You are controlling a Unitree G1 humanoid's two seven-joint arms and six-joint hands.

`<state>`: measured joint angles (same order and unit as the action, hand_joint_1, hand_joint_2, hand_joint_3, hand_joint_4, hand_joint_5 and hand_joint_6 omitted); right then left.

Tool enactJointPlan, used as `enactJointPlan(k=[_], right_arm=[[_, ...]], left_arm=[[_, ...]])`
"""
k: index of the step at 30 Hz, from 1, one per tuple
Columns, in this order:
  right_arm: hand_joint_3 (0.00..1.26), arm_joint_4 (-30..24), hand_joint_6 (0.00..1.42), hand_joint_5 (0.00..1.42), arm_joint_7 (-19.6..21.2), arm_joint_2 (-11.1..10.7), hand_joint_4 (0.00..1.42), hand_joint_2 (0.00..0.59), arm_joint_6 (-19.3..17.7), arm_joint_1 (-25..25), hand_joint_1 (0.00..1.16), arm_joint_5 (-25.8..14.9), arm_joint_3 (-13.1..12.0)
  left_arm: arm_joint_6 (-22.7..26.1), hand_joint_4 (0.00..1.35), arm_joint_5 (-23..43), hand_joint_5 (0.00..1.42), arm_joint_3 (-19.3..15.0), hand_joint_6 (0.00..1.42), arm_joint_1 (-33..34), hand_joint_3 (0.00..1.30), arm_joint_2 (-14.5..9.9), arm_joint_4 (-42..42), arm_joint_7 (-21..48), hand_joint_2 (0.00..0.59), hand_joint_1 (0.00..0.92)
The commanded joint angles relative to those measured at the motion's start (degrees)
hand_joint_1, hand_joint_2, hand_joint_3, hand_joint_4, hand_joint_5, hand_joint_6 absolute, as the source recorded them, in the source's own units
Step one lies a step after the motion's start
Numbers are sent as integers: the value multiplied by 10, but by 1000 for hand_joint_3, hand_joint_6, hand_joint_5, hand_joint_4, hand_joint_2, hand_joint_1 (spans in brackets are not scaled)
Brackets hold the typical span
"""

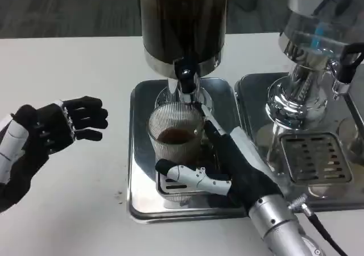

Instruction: Grasp the cup under the faucet to collect the drink, then remove the cup.

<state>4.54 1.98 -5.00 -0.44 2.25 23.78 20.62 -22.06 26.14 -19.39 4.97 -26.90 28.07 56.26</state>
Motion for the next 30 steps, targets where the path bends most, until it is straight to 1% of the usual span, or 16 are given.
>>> enactJointPlan(k=[1,8,10,12,19,22,26,30], right_arm=[[0,1,4,0,6,-1,0,21,-8,2,403,1,-6],[0,-9,9,0,14,-3,0,35,-7,-8,410,3,-12],[0,-12,11,0,14,-4,0,35,-7,-10,410,3,-14],[0,-14,15,0,12,-4,0,48,-6,-12,417,2,-15],[0,-9,23,0,7,-5,0,50,-13,-10,421,-5,-18],[0,4,53,0,2,-5,0,60,-26,-4,452,-21,-23],[0,21,67,2,-2,-4,0,70,-48,0,469,-40,-30],[0,34,98,34,-1,-1,0,74,-67,1,479,-51,-35]], left_arm=[[5,328,-8,323,2,386,-4,375,-11,1,0,136,0],[5,328,-9,323,5,386,0,375,-13,4,2,137,0],[5,328,-9,323,5,386,1,375,-13,5,2,137,0],[5,328,-9,323,6,386,2,375,-13,5,3,137,0],[4,328,-9,323,6,386,2,375,-14,6,3,137,0],[3,328,-10,323,6,386,1,375,-15,5,3,137,0],[2,328,-11,323,6,386,-1,375,-16,4,3,137,0],[3,328,-11,323,7,386,-2,379,-18,3,3,137,0]])
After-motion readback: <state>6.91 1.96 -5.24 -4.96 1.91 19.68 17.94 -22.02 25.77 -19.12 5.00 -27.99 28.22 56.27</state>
